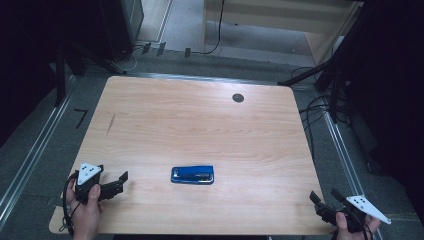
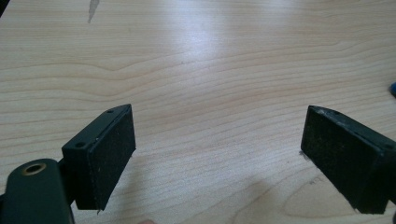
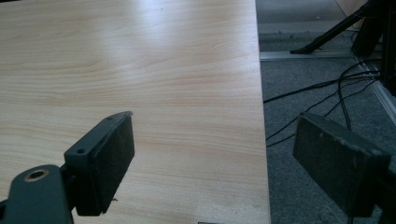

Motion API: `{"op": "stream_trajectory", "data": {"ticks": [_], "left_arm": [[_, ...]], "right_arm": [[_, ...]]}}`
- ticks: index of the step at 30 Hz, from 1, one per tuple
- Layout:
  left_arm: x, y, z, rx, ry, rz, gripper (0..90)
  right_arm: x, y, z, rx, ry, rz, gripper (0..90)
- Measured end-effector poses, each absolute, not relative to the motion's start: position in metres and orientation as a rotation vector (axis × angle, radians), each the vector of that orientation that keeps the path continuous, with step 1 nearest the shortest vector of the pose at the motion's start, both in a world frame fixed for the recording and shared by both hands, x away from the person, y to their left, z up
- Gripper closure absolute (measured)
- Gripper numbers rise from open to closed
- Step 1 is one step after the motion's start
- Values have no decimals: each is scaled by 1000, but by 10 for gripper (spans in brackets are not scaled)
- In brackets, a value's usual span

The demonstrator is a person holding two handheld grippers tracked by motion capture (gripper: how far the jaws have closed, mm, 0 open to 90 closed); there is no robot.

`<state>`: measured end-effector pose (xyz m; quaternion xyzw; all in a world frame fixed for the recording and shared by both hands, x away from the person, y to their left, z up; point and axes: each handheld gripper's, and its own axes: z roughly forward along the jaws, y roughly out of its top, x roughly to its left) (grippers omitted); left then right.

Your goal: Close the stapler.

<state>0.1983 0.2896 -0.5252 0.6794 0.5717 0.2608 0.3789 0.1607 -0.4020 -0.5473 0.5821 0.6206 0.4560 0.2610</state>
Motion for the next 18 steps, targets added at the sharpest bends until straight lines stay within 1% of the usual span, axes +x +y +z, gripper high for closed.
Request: {"op": "stream_trajectory", "data": {"ticks": [10,18], "left_arm": [[198,289,-525,1735,1459,670,101],[198,290,-525,1735,1460,667,101]], "right_arm": [[165,-397,-556,1569,1727,1223,132],[164,-398,-555,1578,1711,1232,132]]}}
